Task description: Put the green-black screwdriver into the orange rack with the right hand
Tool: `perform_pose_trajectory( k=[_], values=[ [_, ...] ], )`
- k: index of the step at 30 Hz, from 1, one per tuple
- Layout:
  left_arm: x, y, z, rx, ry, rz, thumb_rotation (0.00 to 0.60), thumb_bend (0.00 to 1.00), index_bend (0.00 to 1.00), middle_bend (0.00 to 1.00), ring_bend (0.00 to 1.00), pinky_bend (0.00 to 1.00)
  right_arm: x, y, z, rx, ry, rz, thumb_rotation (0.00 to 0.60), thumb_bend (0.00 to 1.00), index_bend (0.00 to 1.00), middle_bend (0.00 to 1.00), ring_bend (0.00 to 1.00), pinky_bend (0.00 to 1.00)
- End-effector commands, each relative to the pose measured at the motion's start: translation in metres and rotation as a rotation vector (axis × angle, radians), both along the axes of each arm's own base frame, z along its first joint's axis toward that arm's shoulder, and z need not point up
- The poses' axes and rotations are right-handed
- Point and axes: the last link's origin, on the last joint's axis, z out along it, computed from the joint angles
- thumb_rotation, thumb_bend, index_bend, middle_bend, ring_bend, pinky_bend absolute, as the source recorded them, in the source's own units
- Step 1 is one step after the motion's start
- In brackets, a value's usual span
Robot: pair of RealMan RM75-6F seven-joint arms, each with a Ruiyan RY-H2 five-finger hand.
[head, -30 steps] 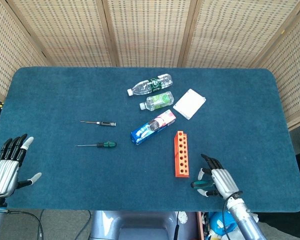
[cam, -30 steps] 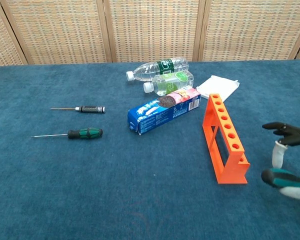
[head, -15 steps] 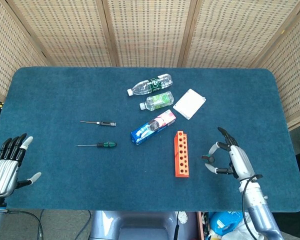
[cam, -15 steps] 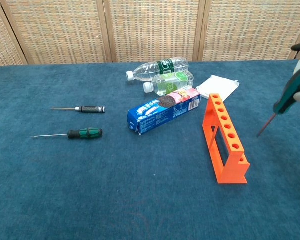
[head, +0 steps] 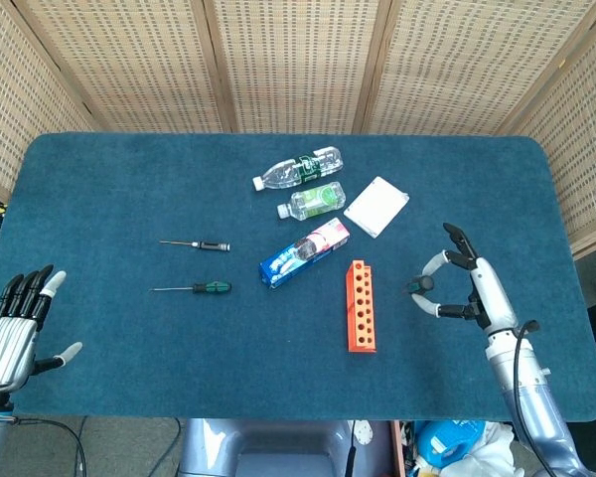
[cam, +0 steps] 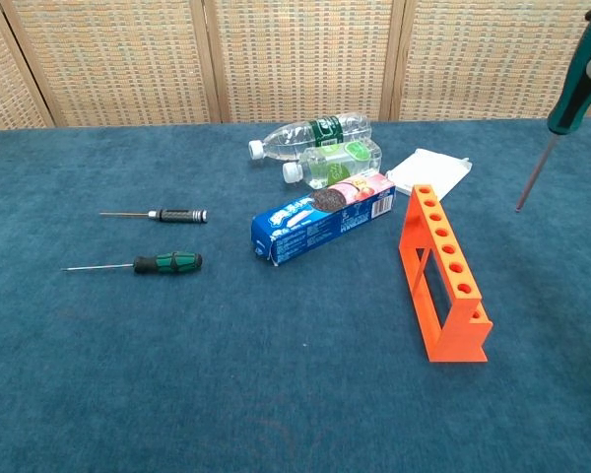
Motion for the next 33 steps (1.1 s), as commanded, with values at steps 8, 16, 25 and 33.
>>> perform_pose_trajectory(
  k=[8, 16, 25, 33],
  values=[
    [0.0, 0.0, 0.0, 0.002, -0.001, -0.002, 0.6, 0.0, 0.0, 0.0, 0.0, 0.0, 0.035, -0.002, 0.004, 0.037, -0.016, 0.02, 0.6, 0.19, 0.69, 0.04, 0.0, 0.0],
    [0.0, 0.0, 0.002, 0.006, -0.005, -0.002, 0.6, 0.0, 0.0, 0.0, 0.0, 0.0, 0.05, -0.002, -0.005, 0.062, -0.025, -0.004, 0.6, 0.19, 0.69, 0.04, 0.0, 0.0],
    [0.0, 0.0, 0.0, 0.0, -0.003, -0.003, 0.6, 0.0, 0.0, 0.0, 0.0, 0.0, 0.062, -0.002, -0.019, 0.087, -0.039, 0.0, 0.6, 0.19, 0.69, 0.04, 0.0, 0.0],
    [-0.001, 0.0, 0.002, 0.003, -0.008, -0.002, 0.6, 0.0, 0.0, 0.0, 0.0, 0.0, 0.066, -0.001, -0.029, 0.104, -0.047, -0.007, 0.6, 0.19, 0.69, 0.04, 0.0, 0.0]
  ],
)
